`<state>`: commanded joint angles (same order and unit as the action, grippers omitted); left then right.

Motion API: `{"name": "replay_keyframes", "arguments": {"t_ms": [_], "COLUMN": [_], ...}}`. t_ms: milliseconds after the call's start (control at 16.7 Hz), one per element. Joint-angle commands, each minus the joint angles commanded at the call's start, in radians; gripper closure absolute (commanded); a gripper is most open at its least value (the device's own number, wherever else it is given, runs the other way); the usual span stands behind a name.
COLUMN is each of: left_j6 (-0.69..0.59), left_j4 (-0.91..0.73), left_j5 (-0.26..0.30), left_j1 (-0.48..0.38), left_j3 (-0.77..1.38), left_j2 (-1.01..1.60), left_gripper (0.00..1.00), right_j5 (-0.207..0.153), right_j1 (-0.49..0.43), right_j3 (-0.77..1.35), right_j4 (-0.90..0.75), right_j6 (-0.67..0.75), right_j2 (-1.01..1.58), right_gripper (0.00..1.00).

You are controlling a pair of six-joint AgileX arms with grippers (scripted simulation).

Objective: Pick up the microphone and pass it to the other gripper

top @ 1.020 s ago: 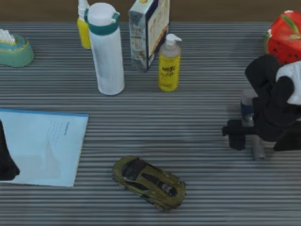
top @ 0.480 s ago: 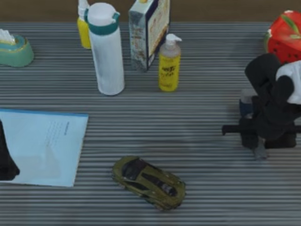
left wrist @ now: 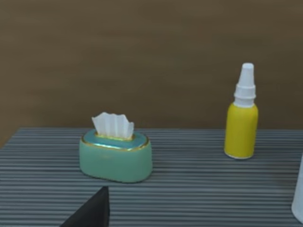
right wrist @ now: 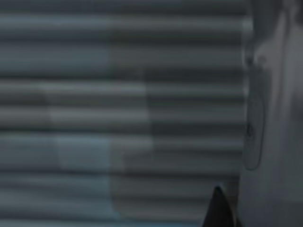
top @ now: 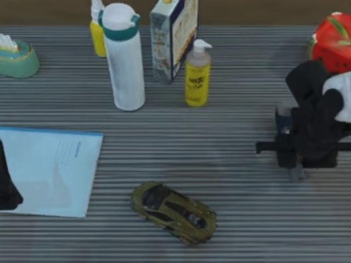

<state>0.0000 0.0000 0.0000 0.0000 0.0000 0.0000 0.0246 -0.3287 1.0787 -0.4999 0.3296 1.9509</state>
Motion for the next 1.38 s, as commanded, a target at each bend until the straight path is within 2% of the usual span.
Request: {"name": "replay_keyframes", "arguments": {"t_ms": [120,300,720,960,1140,1380], "left_j6": [0.000,0.000,0.000,0.000,0.000,0.000], "left_j4": [0.000,0.000,0.000,0.000,0.000,0.000], "left_j5": [0.000,0.000,0.000,0.000,0.000,0.000], "left_j1": [0.000,0.000,0.000,0.000,0.000,0.000], "left_j3": [0.000,0.000,0.000,0.000,0.000,0.000], "left_j2": [0.000,0.000,0.000,0.000,0.000,0.000], "left_gripper": [0.00,0.00,0.00,0.00,0.00,0.00], "right_j5": [-0.036,-0.109,-0.323,-0.428,-0.476,-0.486], "right_j1": [0.000,0.001,0.010,0.016,0.021,0.022], "right_j3": [-0.019,-0.067,-0.241,-0.325,-0.363,-0.371], "right_j4": [0.090,0.293,0.941,1.236,1.352,1.376], "right_j6": [-0.022,-0.065,-0.198,-0.268,-0.304,-0.312], "right_j2": [-0.017,-0.058,-0.201,-0.301,-0.361,-0.376], "right_gripper": [1.00,1.00,1.00,1.00,1.00,1.00]}}
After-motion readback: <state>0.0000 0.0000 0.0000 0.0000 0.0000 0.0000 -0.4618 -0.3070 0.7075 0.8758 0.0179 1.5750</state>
